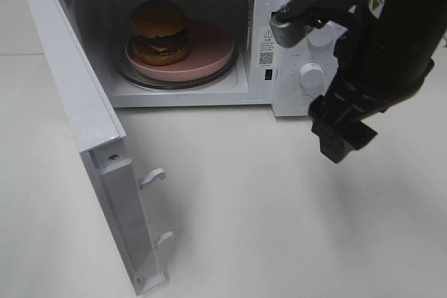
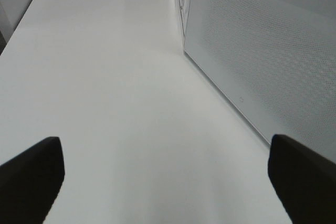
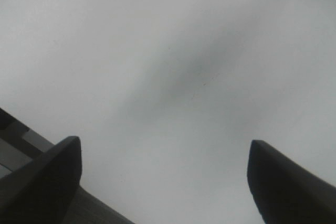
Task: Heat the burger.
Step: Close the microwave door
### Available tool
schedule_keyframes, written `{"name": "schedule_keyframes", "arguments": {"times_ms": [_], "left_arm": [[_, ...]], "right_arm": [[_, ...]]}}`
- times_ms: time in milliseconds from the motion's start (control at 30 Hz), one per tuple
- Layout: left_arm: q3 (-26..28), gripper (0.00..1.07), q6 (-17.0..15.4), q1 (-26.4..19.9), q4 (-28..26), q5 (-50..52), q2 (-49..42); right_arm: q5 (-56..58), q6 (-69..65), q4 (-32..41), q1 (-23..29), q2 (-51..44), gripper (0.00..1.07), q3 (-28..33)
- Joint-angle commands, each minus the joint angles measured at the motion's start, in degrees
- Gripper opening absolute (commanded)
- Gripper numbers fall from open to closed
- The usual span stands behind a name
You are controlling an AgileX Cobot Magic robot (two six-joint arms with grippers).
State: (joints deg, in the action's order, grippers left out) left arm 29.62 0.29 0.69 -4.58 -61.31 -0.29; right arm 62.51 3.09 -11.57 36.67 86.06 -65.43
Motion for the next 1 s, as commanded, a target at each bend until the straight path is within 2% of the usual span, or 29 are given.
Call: {"name": "schedule_keyframes", "arguments": {"times_ms": [33, 67, 100, 233, 400, 567, 600, 667, 700, 733, 800, 833, 867, 933, 1000], "left_arm": [[0.00, 0.98, 0.11, 0.34, -0.17, 0.00, -0.86], [0.00, 0.98, 0.11, 0.34, -0.17, 0.00, -0.86], [0.00, 0.98, 0.11, 0.34, -0.17, 0.00, -0.86], [0.00, 0.98, 0.11, 0.34, -0.17, 0.00, -0.86], [0.00, 0.98, 0.11, 0.34, -0.17, 0.00, -0.86], [0.00, 0.98, 0.11, 0.34, -0.17, 0.00, -0.86], [0.00, 0.98, 0.11, 0.34, -0.17, 0.00, -0.86], [0.00, 0.98, 0.11, 0.34, -0.17, 0.00, -0.86], [0.00, 0.98, 0.11, 0.34, -0.17, 0.00, -0.86], [0.00, 0.98, 0.11, 0.34, -0.17, 0.00, -0.86], [0.00, 0.98, 0.11, 0.34, -0.17, 0.00, -0.86], [0.00, 0.98, 0.11, 0.34, -0.17, 0.00, -0.86], [0.00, 0.98, 0.11, 0.34, -0.17, 0.00, -0.86], [0.00, 0.98, 0.11, 0.34, -0.17, 0.00, -0.86], [0.00, 0.98, 0.11, 0.34, -0.17, 0.00, -0.86]], "right_arm": [[-1.60, -0.34, 1.55, 0.00, -2.35, 0.76, 3.72], [-2.64, -0.46, 2.12, 0.00, -4.24, 0.76, 6.59], [-2.64, -0.46, 2.12, 0.00, -4.24, 0.76, 6.59], [-5.44, -0.46, 3.27, 0.06, -9.68, 0.76, 13.46], [-5.44, -0.46, 3.50, 0.11, -15.70, 0.76, 17.76], [-5.39, -0.57, 4.01, -1.66, -21.49, 0.76, 18.96], [-5.21, -0.80, 4.58, -4.53, -23.95, 0.76, 19.02], [-5.21, -1.15, 4.58, -6.25, -25.32, 0.76, 19.02], [-5.16, -2.52, 4.53, -9.40, -27.79, 0.76, 19.02], [-5.16, -2.52, 4.53, -9.40, -27.79, 0.76, 19.02], [-5.16, -4.53, 4.24, -13.98, -32.54, 0.76, 19.08], [-5.16, -4.53, 4.24, -13.98, -32.54, 0.76, 19.08], [-5.33, -5.67, 3.95, -16.90, -35.98, 0.76, 19.60], [-5.61, -5.90, 3.78, -18.28, -37.93, 0.76, 20.23], [-6.47, -6.07, 3.67, -21.94, -43.83, 0.76, 23.32]]}}
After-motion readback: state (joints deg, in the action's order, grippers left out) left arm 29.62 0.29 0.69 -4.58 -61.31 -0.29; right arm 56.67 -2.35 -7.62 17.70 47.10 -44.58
